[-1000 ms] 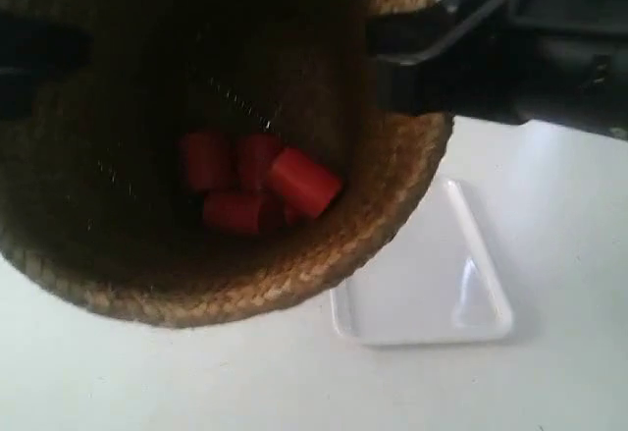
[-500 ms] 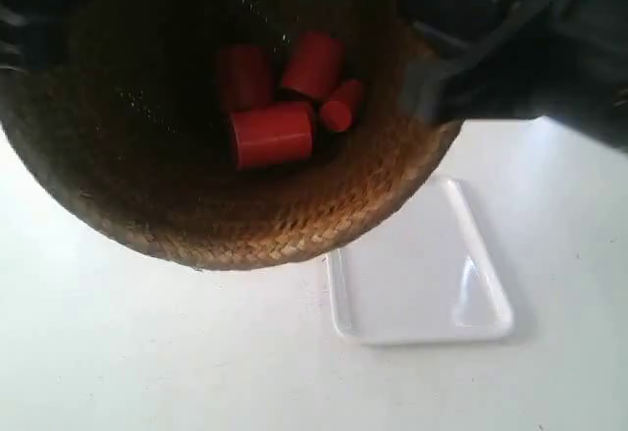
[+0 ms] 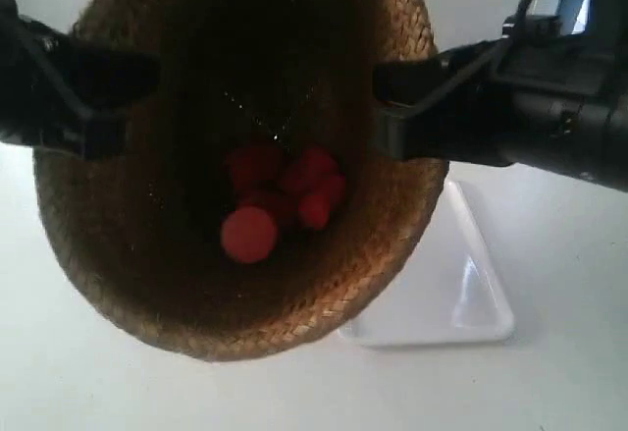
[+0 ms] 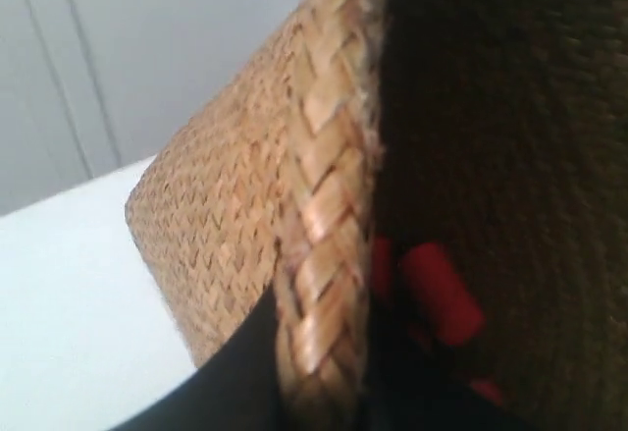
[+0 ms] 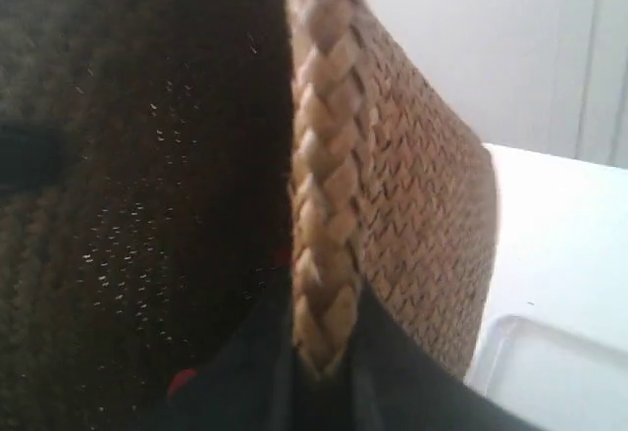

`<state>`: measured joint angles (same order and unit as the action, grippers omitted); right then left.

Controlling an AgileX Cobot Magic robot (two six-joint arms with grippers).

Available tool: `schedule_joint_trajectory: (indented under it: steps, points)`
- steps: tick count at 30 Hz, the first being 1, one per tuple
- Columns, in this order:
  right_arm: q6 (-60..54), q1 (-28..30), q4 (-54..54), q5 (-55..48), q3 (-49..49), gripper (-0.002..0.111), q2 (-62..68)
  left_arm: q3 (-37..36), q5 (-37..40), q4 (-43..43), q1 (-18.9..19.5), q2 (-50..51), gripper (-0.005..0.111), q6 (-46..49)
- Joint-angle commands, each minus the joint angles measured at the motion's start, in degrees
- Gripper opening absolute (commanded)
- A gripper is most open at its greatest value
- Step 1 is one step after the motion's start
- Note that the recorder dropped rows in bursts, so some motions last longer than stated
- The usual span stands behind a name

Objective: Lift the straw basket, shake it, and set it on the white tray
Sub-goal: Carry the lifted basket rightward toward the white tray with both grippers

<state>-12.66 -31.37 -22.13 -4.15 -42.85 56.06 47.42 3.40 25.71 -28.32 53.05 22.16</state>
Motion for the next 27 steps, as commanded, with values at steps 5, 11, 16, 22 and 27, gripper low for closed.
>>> schedule_joint_trajectory:
  steps: [5,11,16,22,27]
  points:
    - [0.83,0.93,-0.29,3.03,-1.05,0.0,-4.73,2.6,1.56,-1.57,-1.19,-3.31,0.0,3.37]
    - [-3.3,3.46,-2.1,3.78,2.21,0.0,0.79,0.29,-1.74,-0.27,1.41,2.28,0.0,2.59]
    - [-0.2,1.4,-3.4,0.99,-3.05,0.0,-6.77,5.23,10.29,-0.94,1.29,-2.18,0.0,3.43]
    - [-12.05,2.94,-4.28,9.31,-1.33,0.0,0.62,0.53,-4.45,-0.12,2.31,3.67,0.0,2.53]
    - [-6.67,0.85,-5.43,-4.89,-7.27,0.0,-6.48,5.72,9.26,-0.64,1.71,-4.42,0.0,3.1]
